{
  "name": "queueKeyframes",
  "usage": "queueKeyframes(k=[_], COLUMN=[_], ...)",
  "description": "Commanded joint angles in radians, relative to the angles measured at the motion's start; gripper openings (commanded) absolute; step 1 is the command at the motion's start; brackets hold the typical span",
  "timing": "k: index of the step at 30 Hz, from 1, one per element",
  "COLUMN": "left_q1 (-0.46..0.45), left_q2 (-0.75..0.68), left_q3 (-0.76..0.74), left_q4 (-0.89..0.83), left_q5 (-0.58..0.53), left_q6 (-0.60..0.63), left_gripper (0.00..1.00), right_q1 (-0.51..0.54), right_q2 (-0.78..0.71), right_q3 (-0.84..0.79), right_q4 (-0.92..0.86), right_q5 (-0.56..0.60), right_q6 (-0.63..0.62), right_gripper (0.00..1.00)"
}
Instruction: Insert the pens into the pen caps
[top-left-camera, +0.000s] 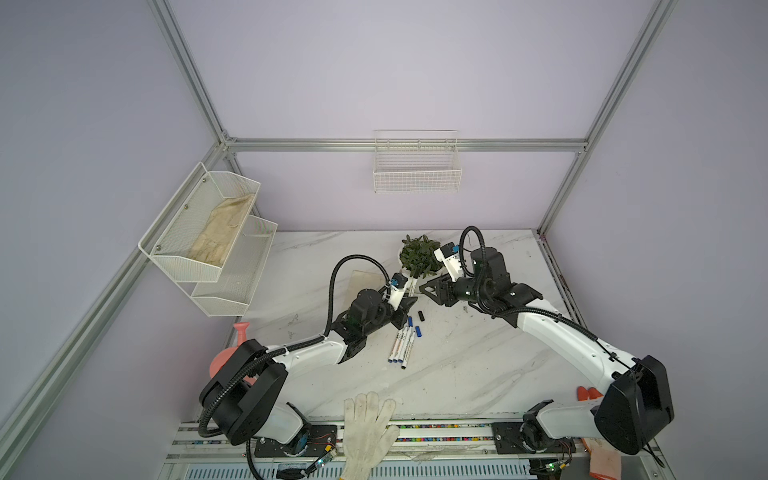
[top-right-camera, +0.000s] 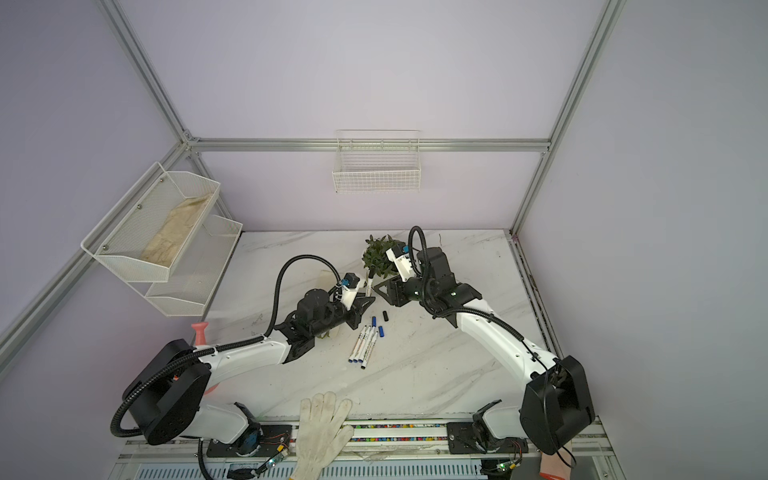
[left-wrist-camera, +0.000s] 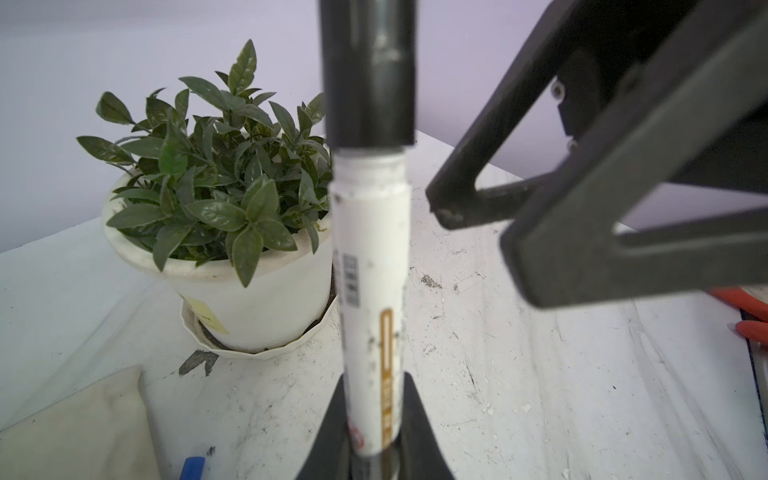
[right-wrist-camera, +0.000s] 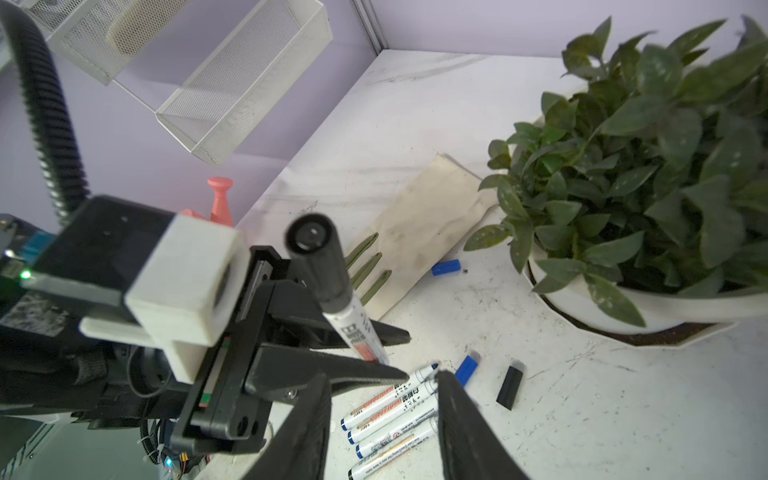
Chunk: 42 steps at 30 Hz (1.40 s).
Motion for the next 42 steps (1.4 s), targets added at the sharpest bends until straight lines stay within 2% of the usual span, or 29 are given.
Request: queueKeyframes(k=[1,12,25,30,42], left_q1=[-0.007,-0.025,-0.032,-0.034,-0.034], left_q2=[-0.031,-0.033,-0.026,-0.019,-0.033], left_q3=[-0.048,-0.057,-0.042,-0.033,-0.021], left_q4=[0.052,0.044,0.032,0.029,0.047], left_q5=[-0.002,0.001,0.007,0.003,-0.02], left_q6=[0.031,0.024,0.021,0.02,-0.007], left_gripper=[0.0,0.0,0.0,0.0,0.0], right_q1=[0.001,0.0,0.001,0.001,0.001], right_q2=[-0.033,0.066,0.086,0.076,0.089], right_q3=[0.053,0.13,0.09,0.038,-0.003], right_q4=[-0.019,0.054,0.069,0.073,0.002], right_q5=[0.004,-0.009,-0.049,-0.069,-0.12], right_q6=[-0.024,0.013,0.034,0.053,0.07], right_gripper=[0.45,0.42,0.15,0.09,0.07])
